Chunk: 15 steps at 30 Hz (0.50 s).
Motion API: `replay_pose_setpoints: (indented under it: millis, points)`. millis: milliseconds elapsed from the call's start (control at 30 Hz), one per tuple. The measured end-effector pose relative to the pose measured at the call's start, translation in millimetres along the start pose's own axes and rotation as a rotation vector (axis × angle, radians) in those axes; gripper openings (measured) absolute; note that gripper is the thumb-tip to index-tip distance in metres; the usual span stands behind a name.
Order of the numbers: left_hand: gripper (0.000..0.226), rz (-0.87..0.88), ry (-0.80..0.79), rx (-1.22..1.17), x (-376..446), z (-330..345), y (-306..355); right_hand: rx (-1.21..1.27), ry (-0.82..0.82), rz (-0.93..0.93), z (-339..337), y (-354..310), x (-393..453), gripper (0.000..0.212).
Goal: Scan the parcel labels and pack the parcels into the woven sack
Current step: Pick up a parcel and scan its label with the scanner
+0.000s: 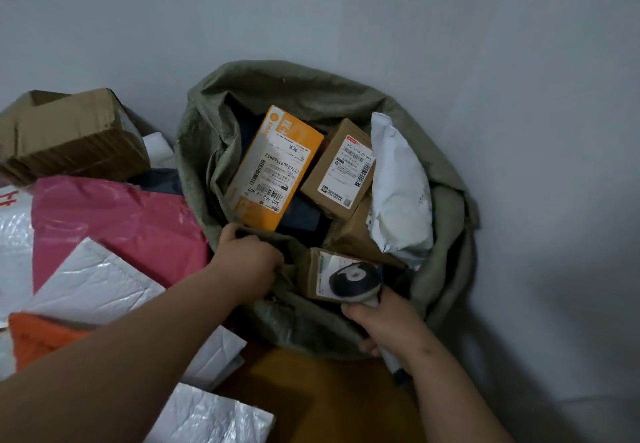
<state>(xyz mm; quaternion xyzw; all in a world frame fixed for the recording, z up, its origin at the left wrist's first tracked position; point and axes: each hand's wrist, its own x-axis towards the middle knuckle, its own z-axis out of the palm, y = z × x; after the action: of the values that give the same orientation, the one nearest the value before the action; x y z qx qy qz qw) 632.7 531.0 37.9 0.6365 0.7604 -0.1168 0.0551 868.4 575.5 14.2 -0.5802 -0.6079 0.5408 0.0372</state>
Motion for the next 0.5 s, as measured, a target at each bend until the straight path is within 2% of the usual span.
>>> replay_pose_setpoints:
  millis: [100, 167, 200, 267, 400, 500]
  points:
    - [0.012, -0.072, -0.130, -0.391, -3, -39, -13, 0.015, 0.036, -0.029, -17, 3, -7, 0.062]
    - [0.017, -0.115, -0.215, -0.721, -11, -66, -26, -0.051, 0.086, -0.078, -33, 0, -11, 0.079]
    - [0.018, -0.120, -0.226, -0.774, -16, -76, -29, -0.068, 0.106, -0.095, -39, -2, -13, 0.083]
    - [0.017, -0.071, -0.292, -0.639, -23, -88, -29, -0.037, 0.152, -0.147, -47, -6, -19, 0.079]
    - [0.021, -0.039, -0.460, -0.329, -24, -84, -2, 0.154, 0.361, -0.335, -49, -24, -34, 0.041]
    - [0.021, -0.019, -0.450, -0.253, -27, -73, 10, 0.258, 0.557, -0.582, -52, -44, -54, 0.035]
